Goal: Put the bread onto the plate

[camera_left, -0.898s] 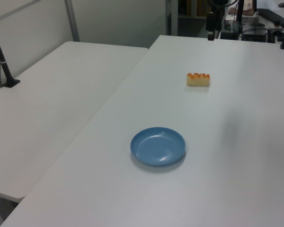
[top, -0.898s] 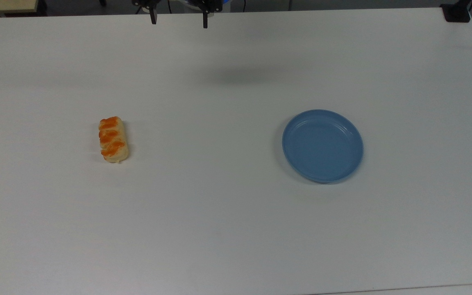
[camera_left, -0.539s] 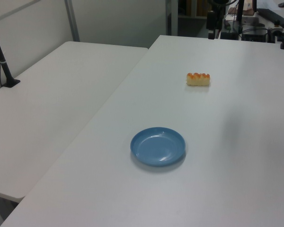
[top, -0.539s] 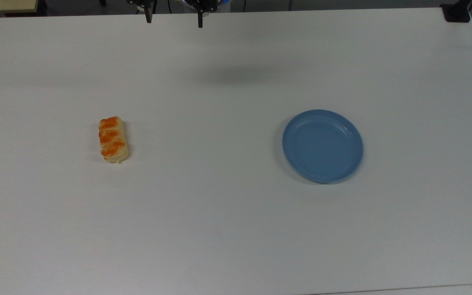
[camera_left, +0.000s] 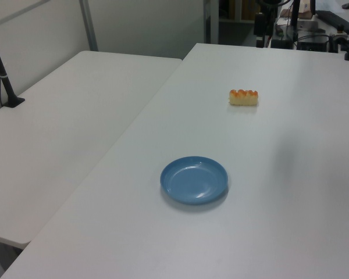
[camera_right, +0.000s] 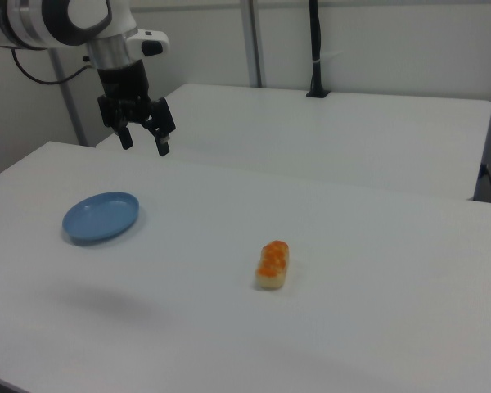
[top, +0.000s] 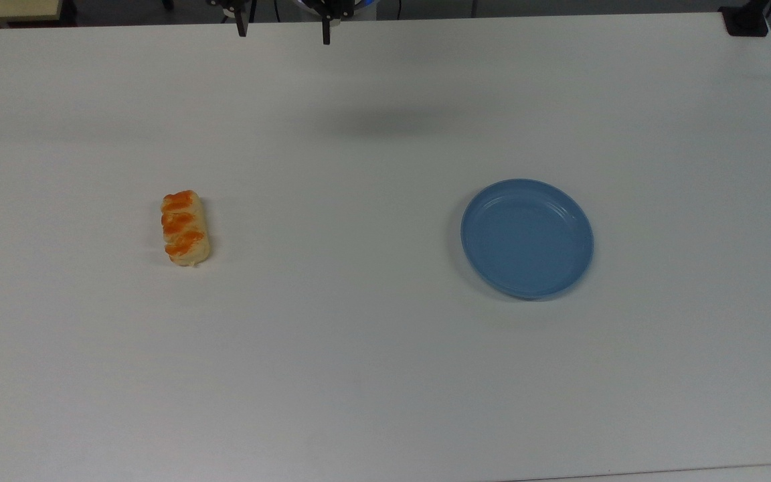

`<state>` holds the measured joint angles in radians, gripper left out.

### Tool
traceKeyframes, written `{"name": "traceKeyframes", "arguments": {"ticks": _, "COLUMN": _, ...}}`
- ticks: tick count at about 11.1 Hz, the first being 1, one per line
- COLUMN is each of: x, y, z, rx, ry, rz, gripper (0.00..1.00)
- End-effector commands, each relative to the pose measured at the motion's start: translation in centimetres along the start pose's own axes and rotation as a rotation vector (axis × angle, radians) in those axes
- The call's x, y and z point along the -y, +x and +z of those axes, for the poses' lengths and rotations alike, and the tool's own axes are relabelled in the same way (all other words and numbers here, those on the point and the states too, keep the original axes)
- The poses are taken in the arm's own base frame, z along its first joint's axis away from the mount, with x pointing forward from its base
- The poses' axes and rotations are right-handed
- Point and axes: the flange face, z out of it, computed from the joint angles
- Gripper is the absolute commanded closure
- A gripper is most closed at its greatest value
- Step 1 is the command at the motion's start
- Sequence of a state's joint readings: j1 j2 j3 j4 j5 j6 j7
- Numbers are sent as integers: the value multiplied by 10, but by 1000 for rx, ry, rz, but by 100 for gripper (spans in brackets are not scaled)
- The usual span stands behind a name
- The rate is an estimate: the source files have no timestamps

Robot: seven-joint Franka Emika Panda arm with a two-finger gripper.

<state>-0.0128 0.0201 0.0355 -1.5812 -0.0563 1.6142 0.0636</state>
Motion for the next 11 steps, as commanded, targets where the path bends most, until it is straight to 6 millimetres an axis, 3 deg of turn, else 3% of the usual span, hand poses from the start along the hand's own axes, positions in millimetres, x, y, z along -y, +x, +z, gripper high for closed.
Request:
{"name": "traceKeyframes", "arguments": {"ticks": 1, "x": -3, "y": 6, "z": 9, "rx": -24, "ry": 22, "rz": -42, "gripper": 0}}
{"name": "traceKeyframes", "arguments": {"ticks": 4, "x": -34, "y": 27, "z": 37, "rx": -30, "ry": 21, "rz": -142, "gripper": 0}}
{"name": "traceKeyframes", "arguments": {"ticks": 6, "x": -57, "y": 49, "z": 67, "rx": -58, "ry": 7, "rz": -131, "gripper": 0}}
{"name": "traceKeyframes", "arguments": {"ticks": 8, "x": -92, "y": 73, "z": 113, "rx": -73, "ry": -24, "rz": -99, "gripper": 0}}
{"name": "traceKeyframes", "arguments": {"ticks": 11, "x": -136, "y": 91, "z": 187, "rx": -27, "ry": -77, "rz": -105, "gripper": 0}}
